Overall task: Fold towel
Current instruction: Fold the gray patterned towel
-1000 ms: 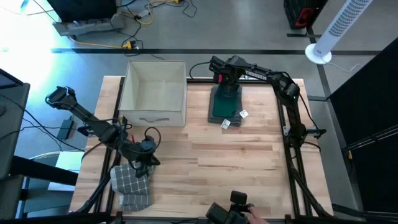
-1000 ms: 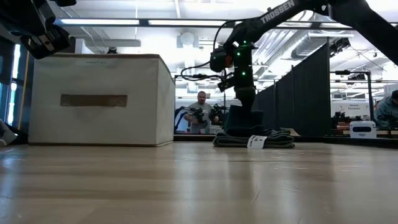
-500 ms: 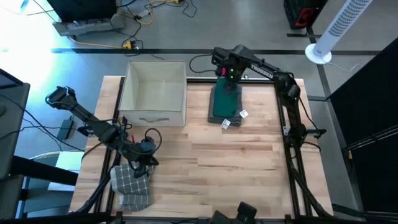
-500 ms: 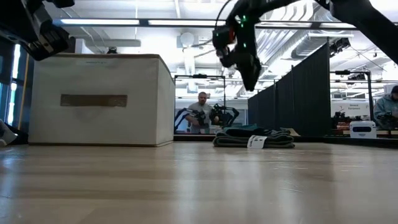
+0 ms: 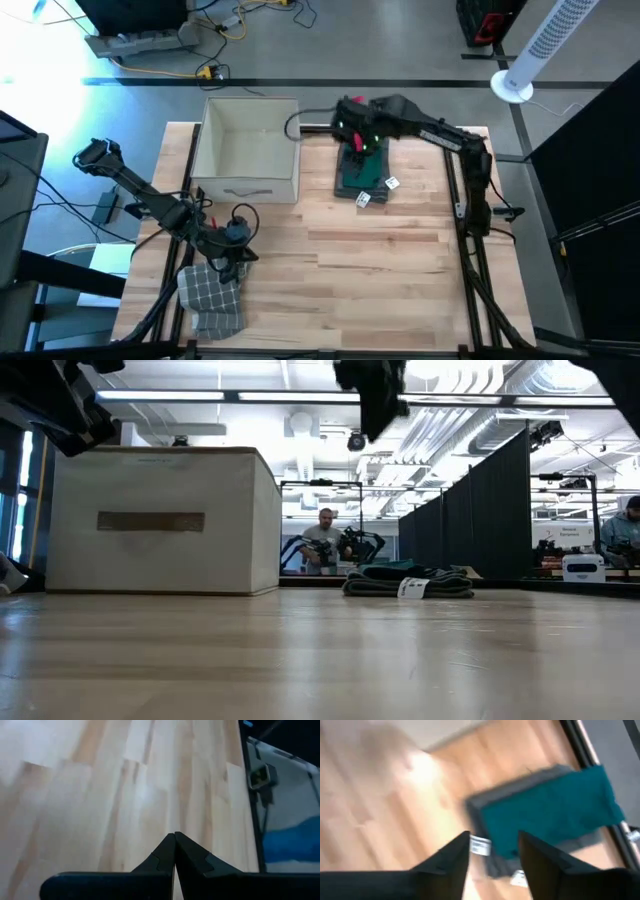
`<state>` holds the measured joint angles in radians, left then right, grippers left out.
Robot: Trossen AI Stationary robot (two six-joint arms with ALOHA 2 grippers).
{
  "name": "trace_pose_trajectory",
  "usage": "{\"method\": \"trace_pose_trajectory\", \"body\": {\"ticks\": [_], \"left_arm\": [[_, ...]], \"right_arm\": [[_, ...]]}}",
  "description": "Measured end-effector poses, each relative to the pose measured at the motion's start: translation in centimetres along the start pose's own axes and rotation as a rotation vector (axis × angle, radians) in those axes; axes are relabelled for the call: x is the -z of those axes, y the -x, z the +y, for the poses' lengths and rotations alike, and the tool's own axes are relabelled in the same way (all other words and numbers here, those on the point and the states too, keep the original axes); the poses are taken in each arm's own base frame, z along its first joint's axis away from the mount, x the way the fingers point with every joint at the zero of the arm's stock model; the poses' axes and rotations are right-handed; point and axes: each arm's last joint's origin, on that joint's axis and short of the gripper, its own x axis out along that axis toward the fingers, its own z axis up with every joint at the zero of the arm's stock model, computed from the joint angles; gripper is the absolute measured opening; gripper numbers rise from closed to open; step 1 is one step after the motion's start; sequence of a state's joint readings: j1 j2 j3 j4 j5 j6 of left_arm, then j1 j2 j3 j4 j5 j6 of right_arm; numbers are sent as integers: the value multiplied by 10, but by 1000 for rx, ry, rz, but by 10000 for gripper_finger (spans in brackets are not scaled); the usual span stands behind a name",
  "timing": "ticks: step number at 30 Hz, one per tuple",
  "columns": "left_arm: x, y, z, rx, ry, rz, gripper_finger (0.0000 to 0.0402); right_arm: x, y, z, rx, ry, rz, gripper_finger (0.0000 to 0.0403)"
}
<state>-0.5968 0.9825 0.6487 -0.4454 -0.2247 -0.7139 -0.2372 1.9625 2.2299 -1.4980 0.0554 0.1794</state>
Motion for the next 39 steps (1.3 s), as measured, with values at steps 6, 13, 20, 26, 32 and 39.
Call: {"method": "trace_pose_trajectory", "body": {"ticks": [6,13,20,26,32,39], "left_arm": [[-4,10,-15,151,1,83,0],[-17,48,-41,240,54,251,0],[-12,70,-75,351,-53,472,0],[28,50,-106,389,-221,729,1],[63,23,-136,369,-236,797,27],[88,-4,-147,142,-71,700,96]], "right_arm": [[25,34,65,4,26,-123,10],[55,48,123,8,22,-179,17],[77,58,157,31,33,-252,2],[88,61,169,70,31,-296,1],[97,63,170,125,19,-280,0],[100,62,168,157,28,-253,0]]}}
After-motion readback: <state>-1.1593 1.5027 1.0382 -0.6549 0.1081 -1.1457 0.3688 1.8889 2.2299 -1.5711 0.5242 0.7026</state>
